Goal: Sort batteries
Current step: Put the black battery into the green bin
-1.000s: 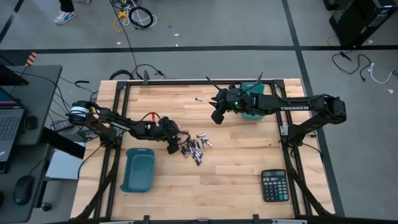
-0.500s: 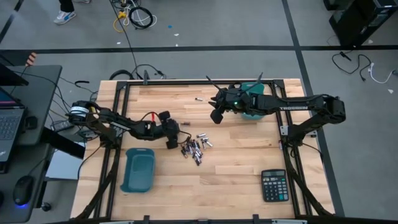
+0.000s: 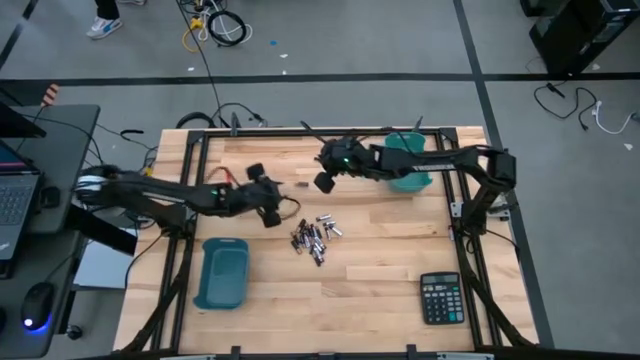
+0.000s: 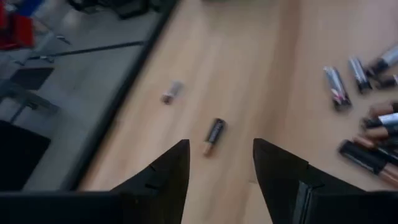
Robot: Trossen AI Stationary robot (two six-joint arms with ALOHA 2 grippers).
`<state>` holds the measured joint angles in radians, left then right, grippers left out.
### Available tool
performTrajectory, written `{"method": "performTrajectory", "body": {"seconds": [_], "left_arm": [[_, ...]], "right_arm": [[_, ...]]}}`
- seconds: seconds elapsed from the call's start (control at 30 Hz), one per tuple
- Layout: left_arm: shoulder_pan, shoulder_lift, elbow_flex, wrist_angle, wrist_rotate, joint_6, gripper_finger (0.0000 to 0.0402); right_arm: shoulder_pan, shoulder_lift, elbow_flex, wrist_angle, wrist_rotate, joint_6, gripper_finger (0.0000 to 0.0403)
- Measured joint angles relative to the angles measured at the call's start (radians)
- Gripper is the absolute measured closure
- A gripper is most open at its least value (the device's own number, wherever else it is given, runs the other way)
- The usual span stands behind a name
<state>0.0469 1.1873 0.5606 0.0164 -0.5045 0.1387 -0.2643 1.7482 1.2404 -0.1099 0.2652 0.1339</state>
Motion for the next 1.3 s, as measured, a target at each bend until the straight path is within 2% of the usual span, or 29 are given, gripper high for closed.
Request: {"method": "performTrajectory", "body": {"seconds": [0.17, 0.33, 0.53, 0.67, 0.73, 1.03, 1.13, 1.3], "left_arm": [[0.018, -0.248, 0.000, -0.048, -0.004, 0.004, 0.0231], [0.022, -0.443, 0.000, -0.040, -0.009, 0.013, 0.0232], [0.022, -0.588, 0.000, -0.036, -0.008, 0.014, 0.0232], [0.022, -0.633, 0.000, -0.060, -0.008, 0.014, 0.0232], [0.022, -0.638, 0.000, -0.077, -0.008, 0.014, 0.0232], [0.022, -0.631, -0.007, -0.120, -0.008, 0.014, 0.0232], [0.022, -0.631, -0.015, -0.117, -0.007, 0.014, 0.0232], [0.022, -0.631, -0.044, -0.113, -0.007, 0.014, 0.0232]], "right_arm": [[-0.059, 0.087, 0.097, -0.032, -0.115, 0.001, 0.0378], [-0.101, 0.196, 0.192, -0.089, -0.261, -0.034, 0.0374], [-0.120, 0.319, 0.302, -0.119, -0.297, -0.178, 0.0357], [-0.125, 0.385, 0.366, -0.209, -0.308, -0.261, 0.0337], [-0.126, 0.410, 0.403, -0.236, -0.274, -0.261, 0.0325], [-0.189, 0.544, 0.622, -0.465, -0.244, -0.095, 0.0274], [-0.221, 0.586, 0.701, -0.531, -0.292, -0.058, 0.0268], [-0.259, 0.659, 0.816, -0.546, -0.358, -0.089, 0.0271]]}}
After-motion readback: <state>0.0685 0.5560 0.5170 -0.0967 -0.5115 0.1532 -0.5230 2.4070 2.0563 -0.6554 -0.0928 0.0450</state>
